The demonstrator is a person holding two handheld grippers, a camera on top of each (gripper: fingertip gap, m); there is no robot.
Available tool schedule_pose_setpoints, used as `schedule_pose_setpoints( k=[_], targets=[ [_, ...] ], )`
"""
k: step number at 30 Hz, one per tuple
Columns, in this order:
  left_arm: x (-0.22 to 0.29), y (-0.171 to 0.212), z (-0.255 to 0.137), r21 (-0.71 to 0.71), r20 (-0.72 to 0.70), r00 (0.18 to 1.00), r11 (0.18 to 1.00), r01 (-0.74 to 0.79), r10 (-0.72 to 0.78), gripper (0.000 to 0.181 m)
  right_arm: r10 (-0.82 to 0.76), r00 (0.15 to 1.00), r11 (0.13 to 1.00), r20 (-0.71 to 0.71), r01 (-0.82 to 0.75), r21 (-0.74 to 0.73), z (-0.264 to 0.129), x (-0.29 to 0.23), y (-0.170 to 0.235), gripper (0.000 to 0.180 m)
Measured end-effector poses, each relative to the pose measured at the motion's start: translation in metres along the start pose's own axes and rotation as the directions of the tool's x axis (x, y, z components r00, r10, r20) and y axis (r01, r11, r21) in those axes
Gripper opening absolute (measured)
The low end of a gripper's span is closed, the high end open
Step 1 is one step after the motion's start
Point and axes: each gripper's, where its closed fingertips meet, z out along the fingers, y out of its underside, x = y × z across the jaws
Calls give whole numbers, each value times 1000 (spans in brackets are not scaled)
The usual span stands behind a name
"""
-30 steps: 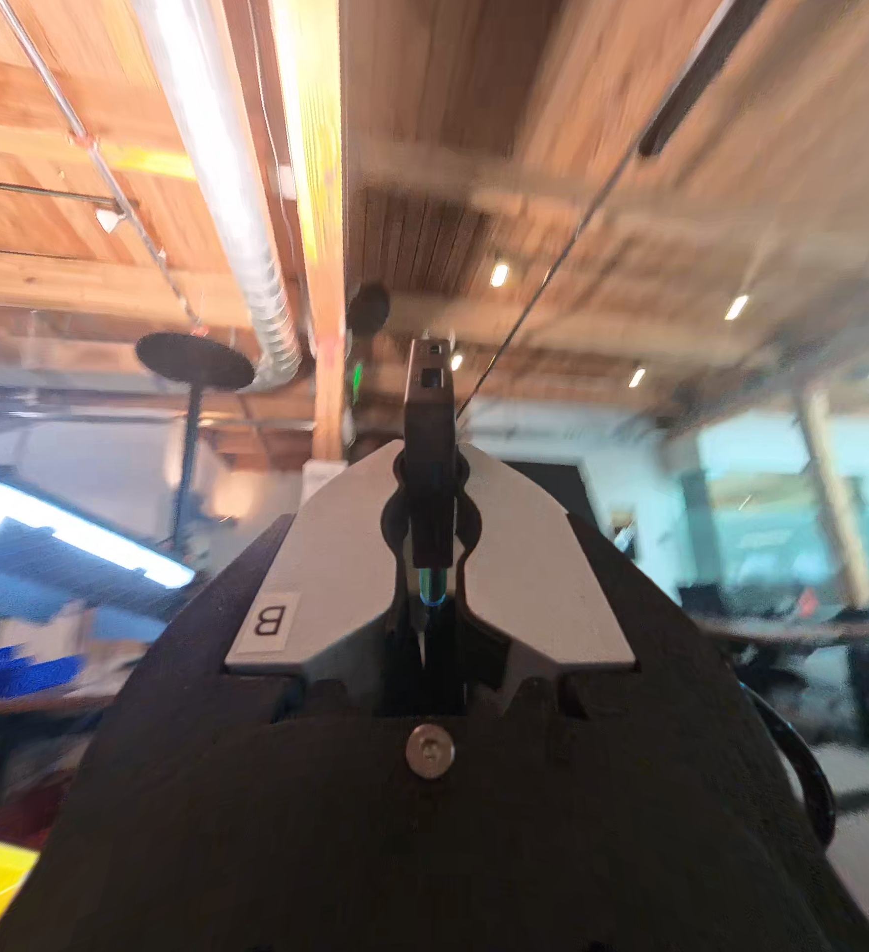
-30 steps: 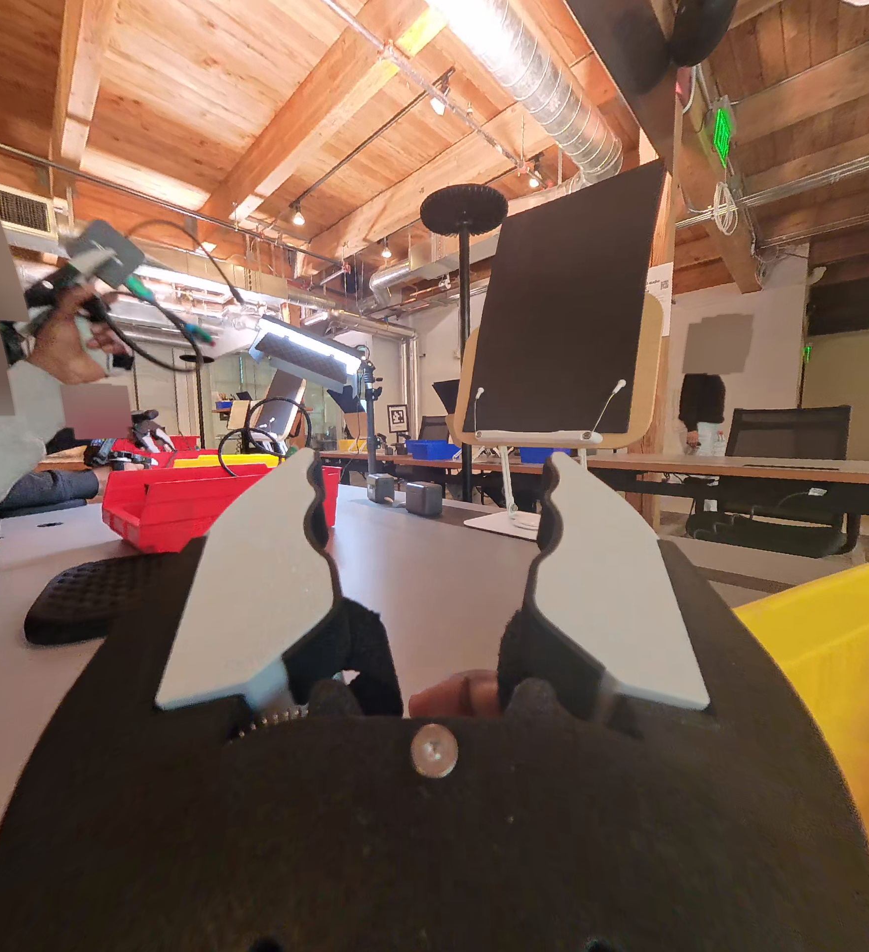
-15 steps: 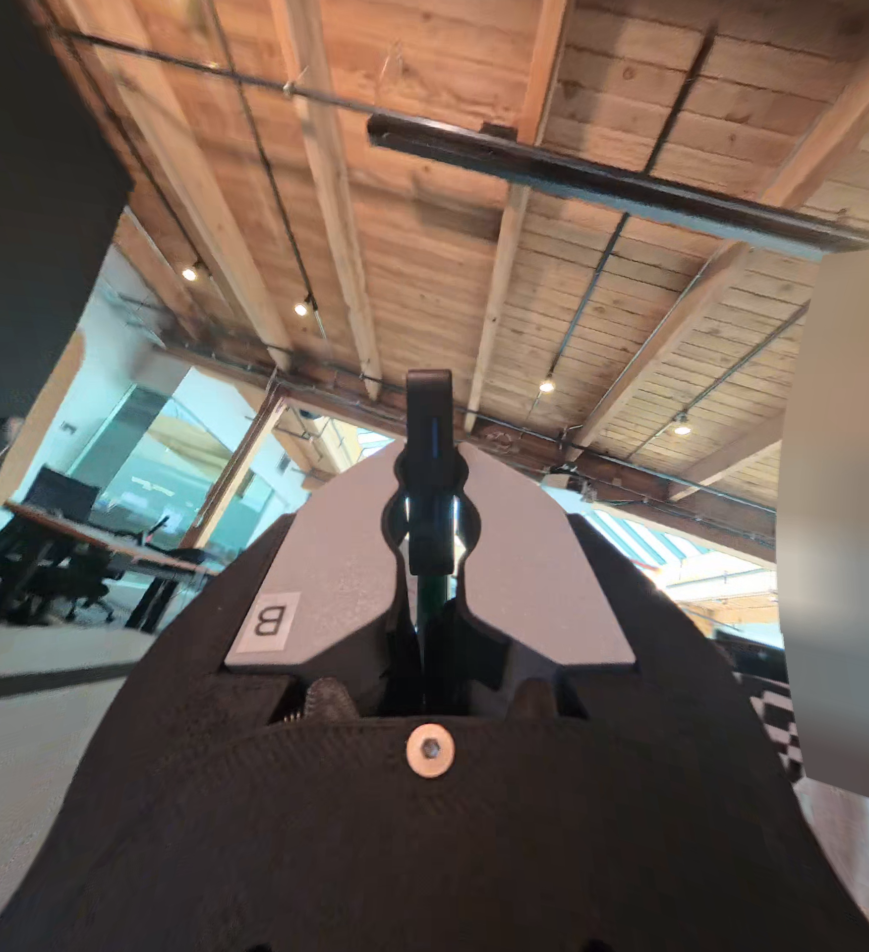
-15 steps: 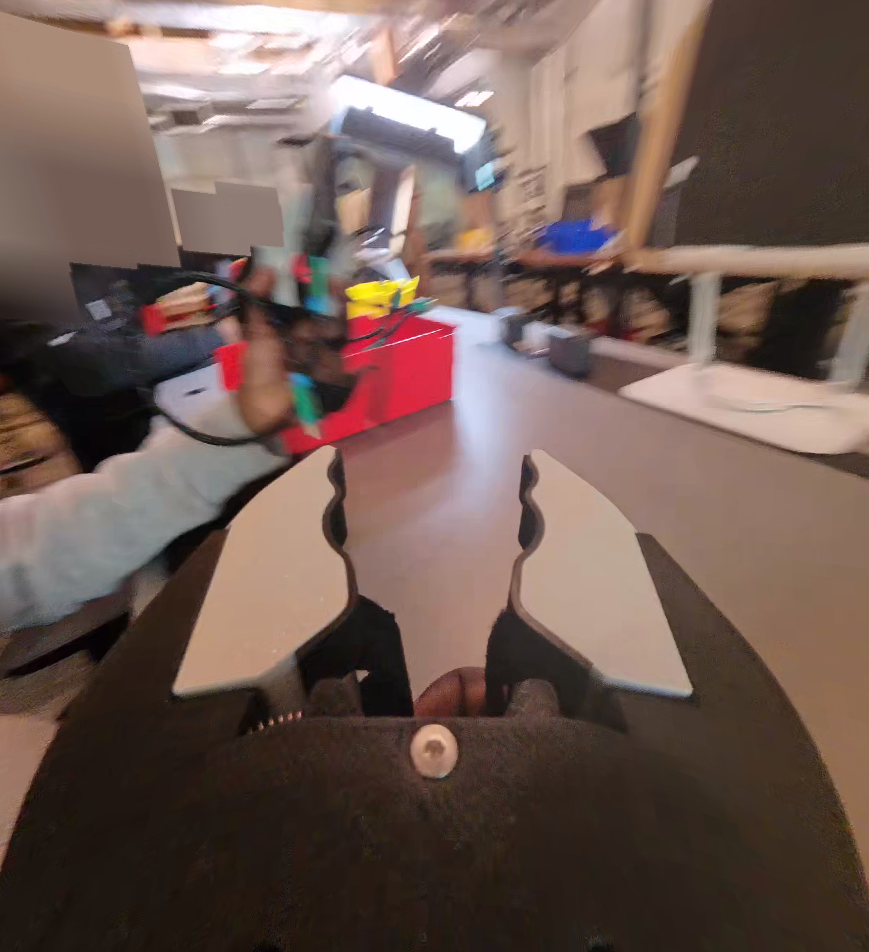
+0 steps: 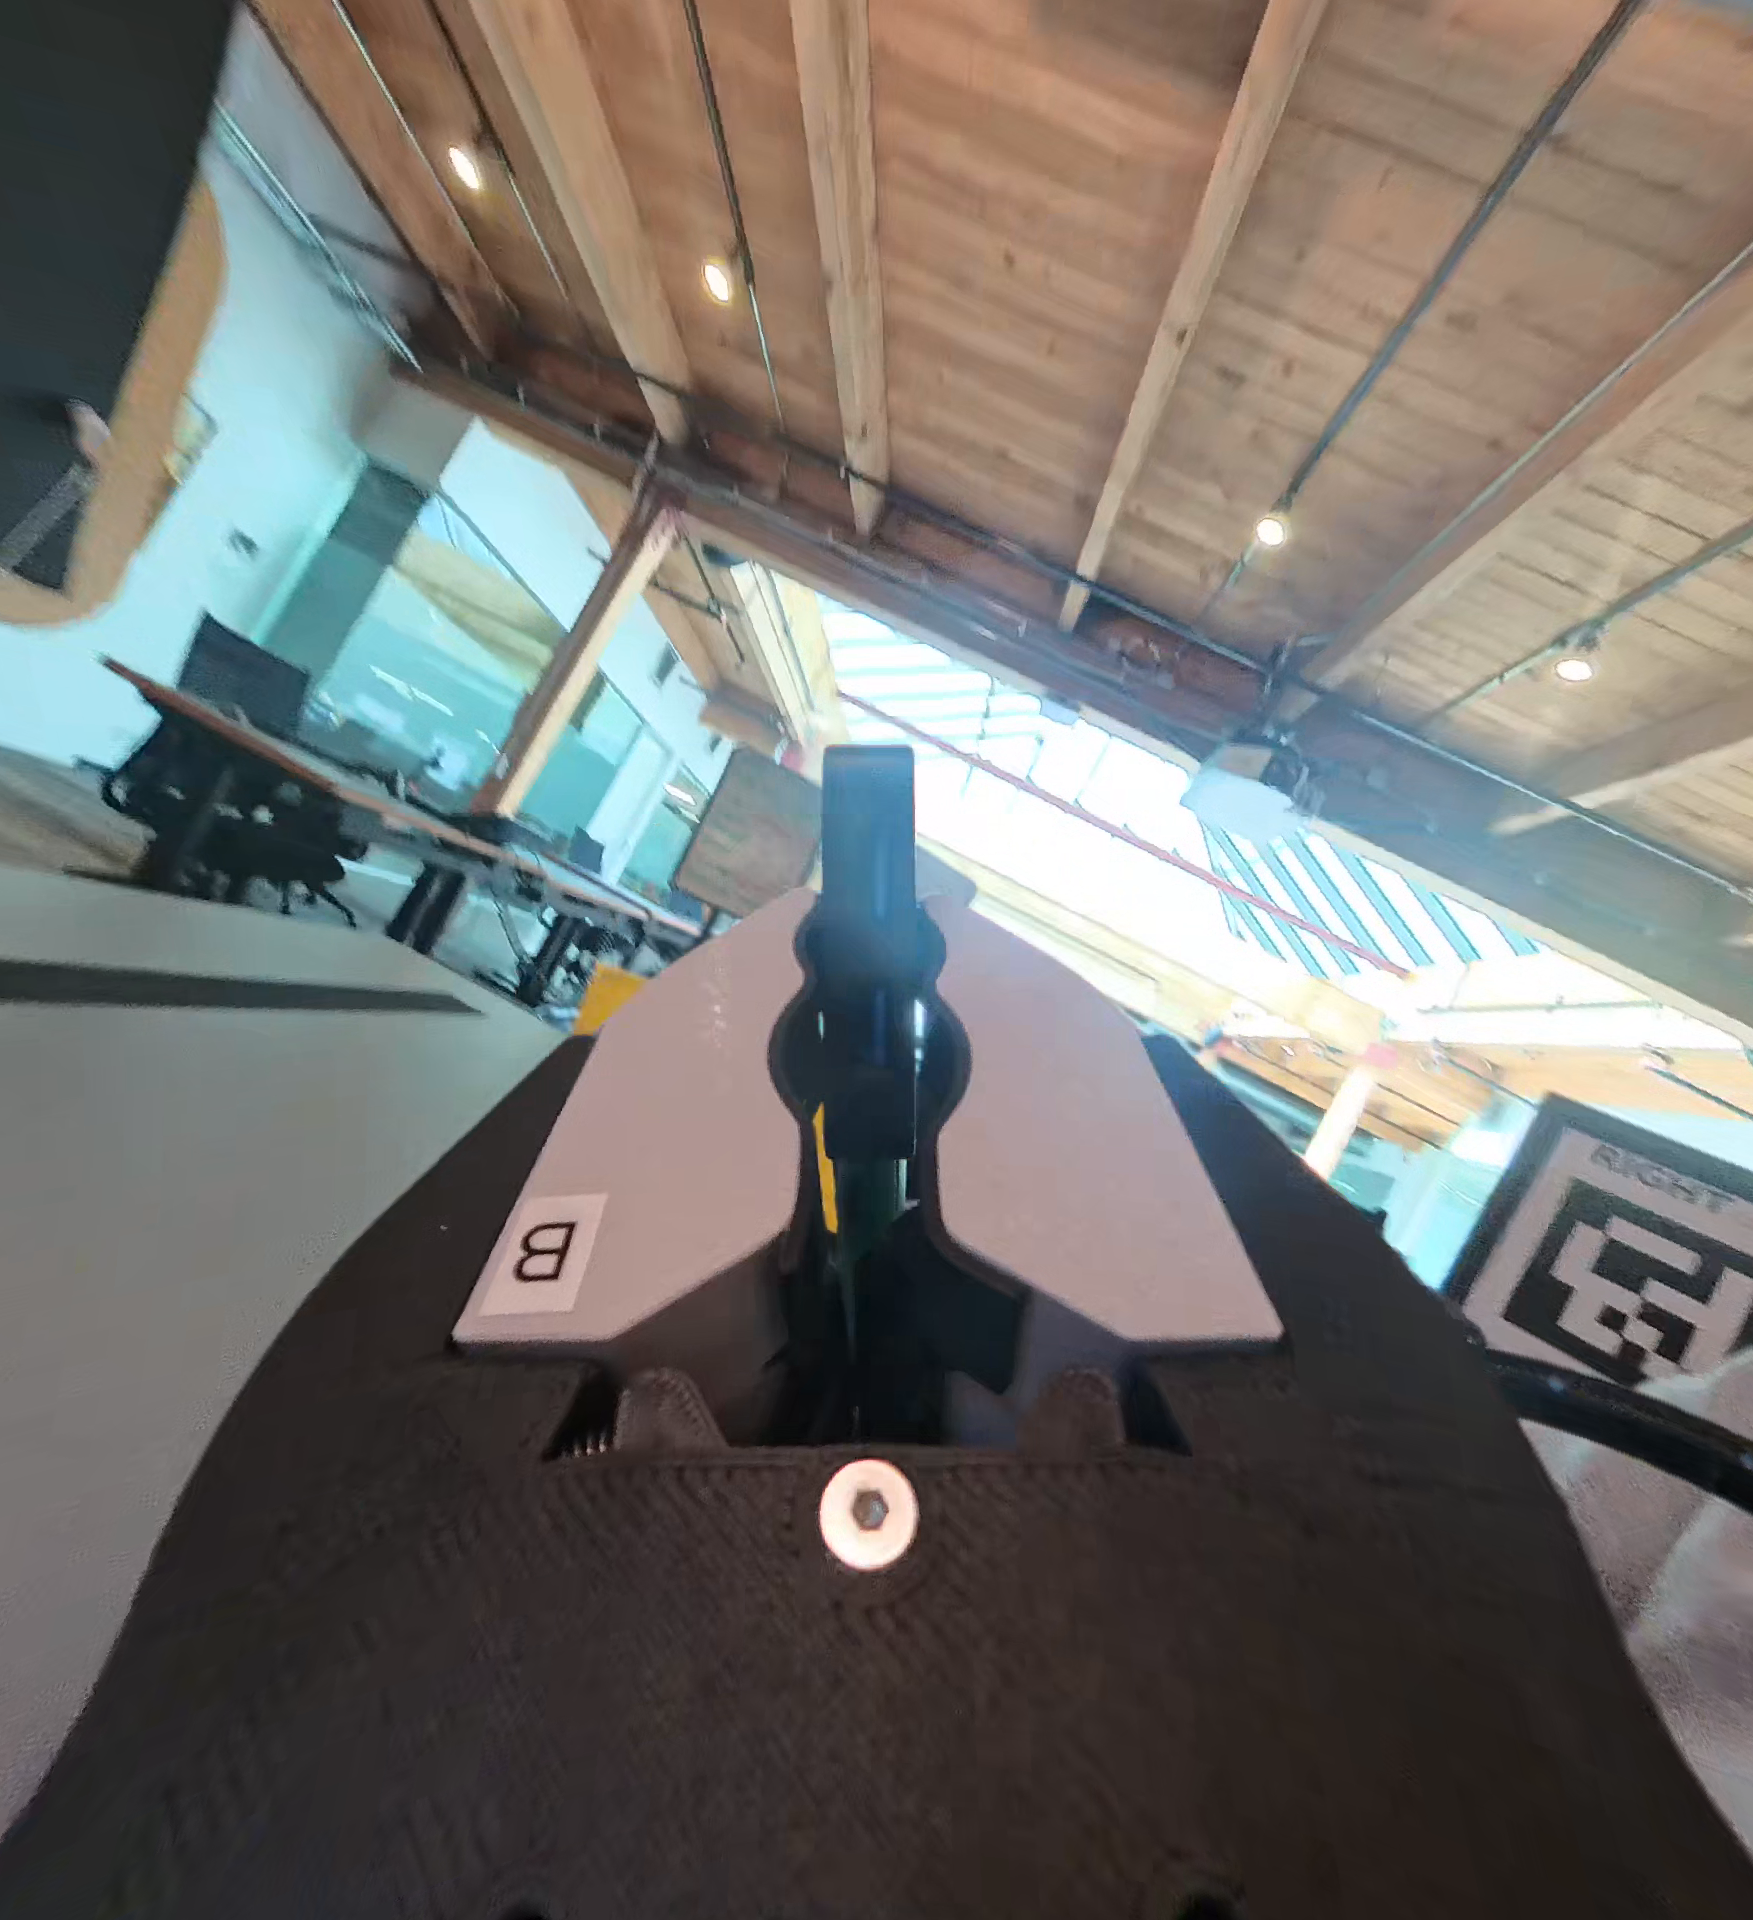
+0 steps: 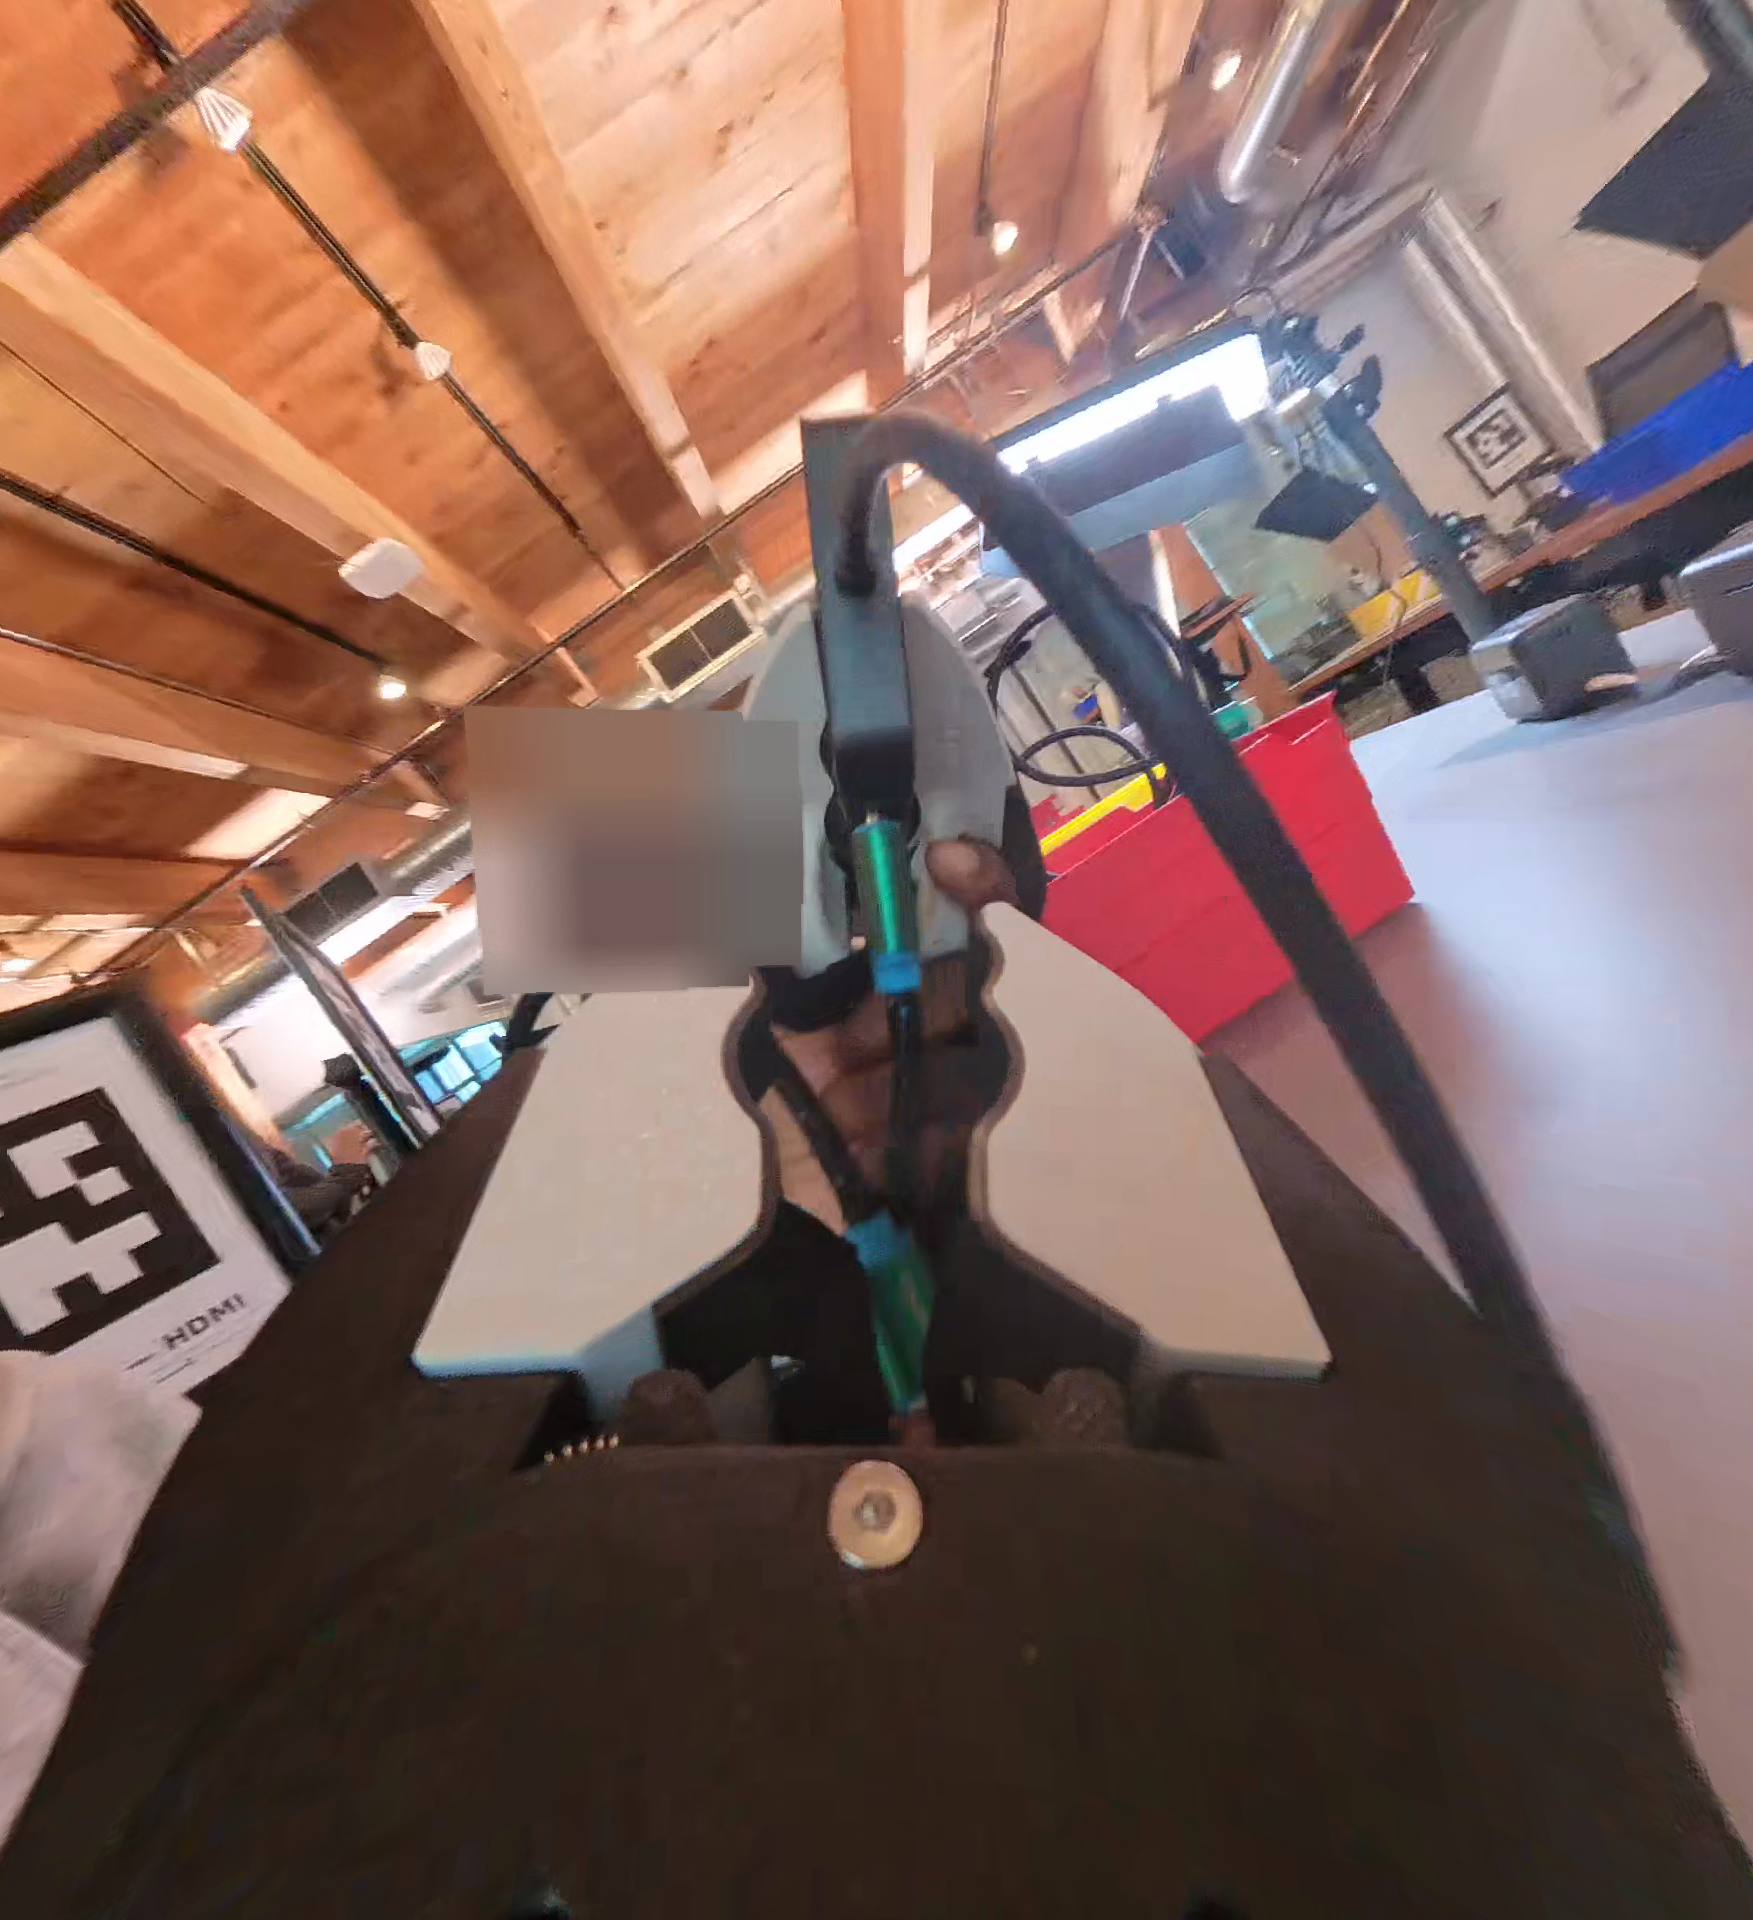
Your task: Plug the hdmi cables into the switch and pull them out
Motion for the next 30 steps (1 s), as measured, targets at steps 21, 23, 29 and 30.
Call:
schedule_pose_setpoints(
  k=[21, 23, 29, 30],
  targets=[
    [9, 55, 7, -304, -33, 999, 953, -4, -6, 13, -111, 993, 978, -26, 105, -178, -1, 2, 26, 13],
    [8, 55, 7, -298, -28, 999, 954, 14, -24, 13, -119, 992, 977, -29, 112, -179, -1, 3, 26, 12],
    [-5, 39, 2, -261, 46, 997, 964, -46, 60, 12, -90, 995, 968, -53, 75, -238, 0, 10, 21, 13],
    [-5, 38, 1, -258, 49, 997, 965, -48, 63, 12, -90, 994, 967, -55, 74, -245, 1, 10, 21, 13]
  ],
)
